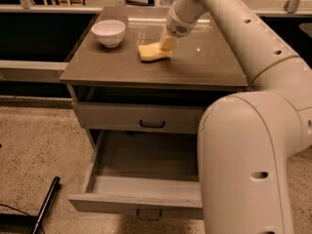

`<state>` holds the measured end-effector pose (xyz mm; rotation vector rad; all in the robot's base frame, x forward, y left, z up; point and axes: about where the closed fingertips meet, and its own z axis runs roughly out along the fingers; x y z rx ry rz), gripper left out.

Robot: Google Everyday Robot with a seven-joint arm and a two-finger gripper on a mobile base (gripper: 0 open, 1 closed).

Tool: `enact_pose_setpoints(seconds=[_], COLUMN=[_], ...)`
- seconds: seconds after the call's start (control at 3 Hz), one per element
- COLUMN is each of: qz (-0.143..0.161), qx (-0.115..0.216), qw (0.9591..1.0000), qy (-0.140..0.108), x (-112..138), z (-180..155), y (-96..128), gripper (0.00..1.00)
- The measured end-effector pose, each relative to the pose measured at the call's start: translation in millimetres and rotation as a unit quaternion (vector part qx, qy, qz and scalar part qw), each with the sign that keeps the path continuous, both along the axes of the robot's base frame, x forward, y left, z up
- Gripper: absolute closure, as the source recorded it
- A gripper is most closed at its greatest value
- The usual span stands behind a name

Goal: Place sponge into middle drawer

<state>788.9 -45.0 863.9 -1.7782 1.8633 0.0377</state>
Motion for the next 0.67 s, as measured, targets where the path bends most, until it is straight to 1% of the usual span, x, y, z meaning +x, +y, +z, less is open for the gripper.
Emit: enact_pose_setpoints(seconds=[0.33, 0.67], qz=[0.049, 0.087], qx=[0.002, -0.001], qw=[0.9986, 0.9954], qy=[0.02, 0.04], x=[-10.8, -17.9], z=[-8.7, -18.6], y=[24.8, 40.2], gripper=[0.48, 0.24])
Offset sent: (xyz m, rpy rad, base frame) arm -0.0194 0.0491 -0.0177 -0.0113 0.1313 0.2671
